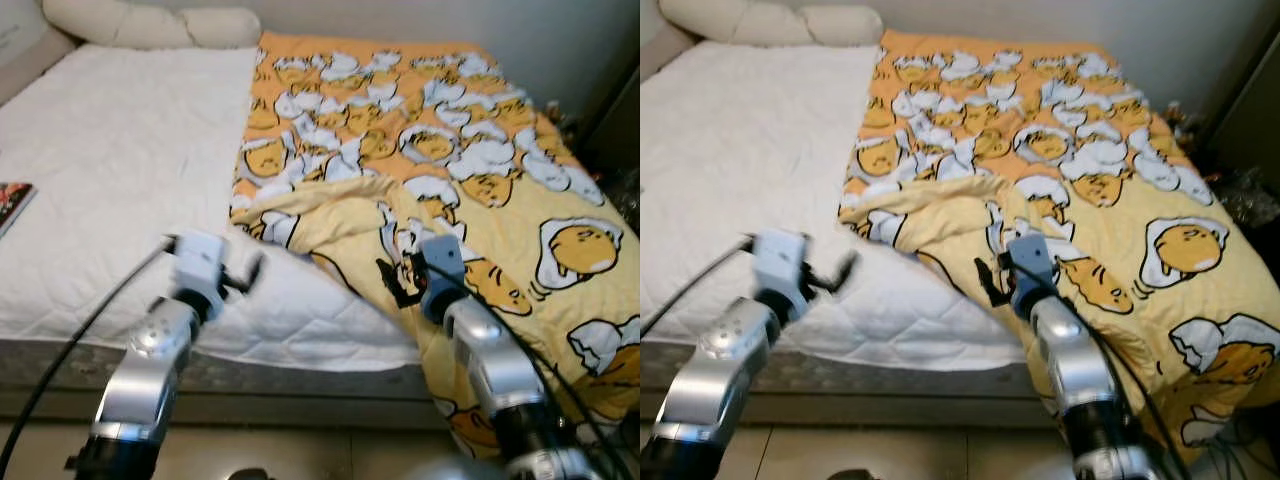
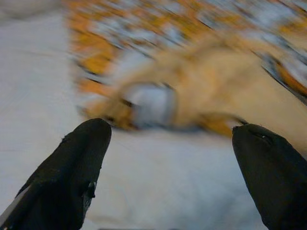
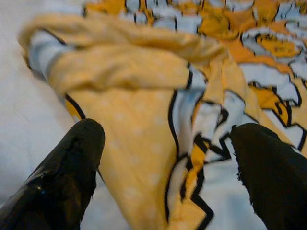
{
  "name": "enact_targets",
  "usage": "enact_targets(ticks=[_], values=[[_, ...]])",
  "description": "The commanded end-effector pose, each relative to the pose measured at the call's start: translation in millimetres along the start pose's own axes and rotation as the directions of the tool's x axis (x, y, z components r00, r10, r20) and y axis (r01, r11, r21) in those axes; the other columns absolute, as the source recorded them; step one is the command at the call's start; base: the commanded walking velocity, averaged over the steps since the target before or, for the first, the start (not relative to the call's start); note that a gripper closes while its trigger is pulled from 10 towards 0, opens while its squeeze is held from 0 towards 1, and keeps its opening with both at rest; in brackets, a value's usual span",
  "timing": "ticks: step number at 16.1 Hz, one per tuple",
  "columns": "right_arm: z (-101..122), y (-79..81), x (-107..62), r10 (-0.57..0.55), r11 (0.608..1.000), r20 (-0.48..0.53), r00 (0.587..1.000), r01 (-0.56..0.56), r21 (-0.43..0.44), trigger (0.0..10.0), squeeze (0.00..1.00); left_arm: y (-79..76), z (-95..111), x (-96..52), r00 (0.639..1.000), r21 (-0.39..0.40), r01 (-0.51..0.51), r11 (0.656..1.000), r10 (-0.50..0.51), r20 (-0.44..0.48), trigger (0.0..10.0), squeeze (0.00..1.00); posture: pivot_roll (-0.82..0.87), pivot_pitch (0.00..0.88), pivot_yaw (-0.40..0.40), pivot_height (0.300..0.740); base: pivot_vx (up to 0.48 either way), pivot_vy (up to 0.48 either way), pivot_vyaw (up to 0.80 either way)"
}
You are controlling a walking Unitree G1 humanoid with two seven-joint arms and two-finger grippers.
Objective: Clean up the room
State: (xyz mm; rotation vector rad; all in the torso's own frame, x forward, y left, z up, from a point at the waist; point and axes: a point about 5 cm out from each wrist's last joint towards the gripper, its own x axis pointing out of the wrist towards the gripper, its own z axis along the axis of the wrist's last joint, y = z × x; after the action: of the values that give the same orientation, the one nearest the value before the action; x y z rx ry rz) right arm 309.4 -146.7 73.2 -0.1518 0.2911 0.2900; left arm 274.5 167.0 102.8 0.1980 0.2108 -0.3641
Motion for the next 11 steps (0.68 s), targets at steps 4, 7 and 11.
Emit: enact_targets(ticks=[4, 7, 11], values=[[-13, -1.9, 15.2, 0.025, 0.973, -0.153, 0.988, -0.059, -0.223, 10.0, 0.0, -5.8, 1, -1.7, 0.987, 0.084, 0.158, 0.984, -0.156, -0.039, 10.0, 0.0, 0.04, 0.0, 0.003, 0.74, 0.0, 0.0, 0.0], [-22, -6.7, 24.1, -0.027, 0.929, -0.248, 0.968, -0.067, -0.364, 10.0, 0.0, -11.0, -4, -13.5, 0.94, 0.127, 0.331, 0.935, -0.316, -0.126, 10.0, 0.0, 0.05, 0.0, 0.003, 0.74, 0.0, 0.0, 0.0], [-25, -15.2, 29.3, -0.071, 0.919, -0.271, 0.96, -0.042, -0.392, 0.0, 0.0, -12.2, -7, -22.6, 0.918, 0.116, 0.383, 0.916, -0.364, -0.158, 10.0, 0.0, 0.06, 0.0, -0.01, 0.74, 0.0, 0.0, 0.0]])
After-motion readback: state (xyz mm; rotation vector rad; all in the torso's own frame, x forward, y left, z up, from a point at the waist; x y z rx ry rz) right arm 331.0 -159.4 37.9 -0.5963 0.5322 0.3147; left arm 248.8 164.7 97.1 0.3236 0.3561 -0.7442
